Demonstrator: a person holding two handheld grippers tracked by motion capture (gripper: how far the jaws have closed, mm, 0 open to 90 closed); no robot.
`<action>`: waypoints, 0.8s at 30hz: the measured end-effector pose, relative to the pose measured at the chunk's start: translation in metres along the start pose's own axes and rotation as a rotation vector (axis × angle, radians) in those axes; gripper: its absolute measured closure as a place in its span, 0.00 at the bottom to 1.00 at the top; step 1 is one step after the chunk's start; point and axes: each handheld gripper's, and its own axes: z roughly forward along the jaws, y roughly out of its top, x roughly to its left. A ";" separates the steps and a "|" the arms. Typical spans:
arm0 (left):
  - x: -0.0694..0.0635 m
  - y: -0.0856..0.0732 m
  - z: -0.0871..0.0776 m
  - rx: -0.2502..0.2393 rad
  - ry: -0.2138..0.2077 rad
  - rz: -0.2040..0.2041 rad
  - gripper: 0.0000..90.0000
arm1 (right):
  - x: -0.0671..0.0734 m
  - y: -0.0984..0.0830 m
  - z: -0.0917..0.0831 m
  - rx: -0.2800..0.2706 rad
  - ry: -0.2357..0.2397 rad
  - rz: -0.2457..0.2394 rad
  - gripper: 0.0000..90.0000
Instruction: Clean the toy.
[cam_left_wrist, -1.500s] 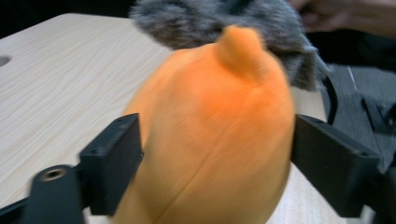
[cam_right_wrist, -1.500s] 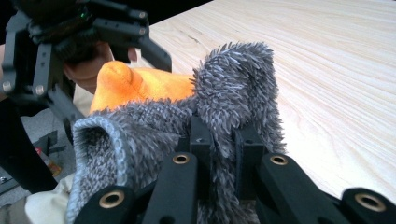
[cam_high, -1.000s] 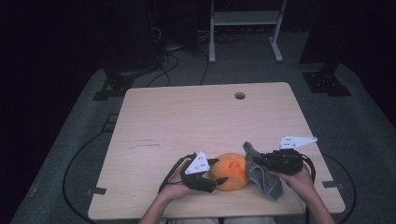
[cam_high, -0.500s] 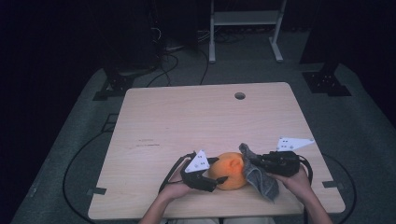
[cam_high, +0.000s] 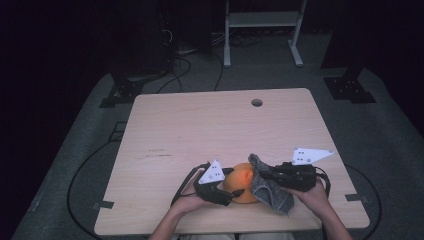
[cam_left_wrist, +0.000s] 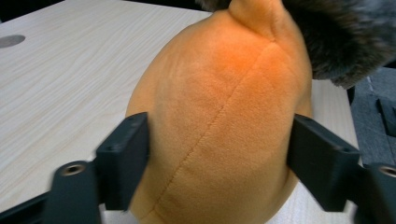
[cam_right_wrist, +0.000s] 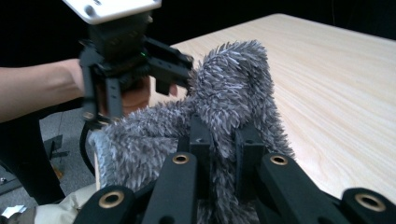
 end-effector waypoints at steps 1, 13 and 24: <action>0.001 0.000 -0.001 -0.002 0.001 -0.004 0.18 | -0.002 -0.002 0.000 0.004 -0.008 0.002 0.89; -0.001 -0.004 0.010 0.075 0.032 0.060 0.26 | -0.012 -0.008 -0.003 0.006 -0.033 0.035 0.89; 0.006 0.002 -0.012 -0.015 0.077 0.023 0.42 | -0.028 -0.020 0.000 0.051 -0.099 0.114 0.89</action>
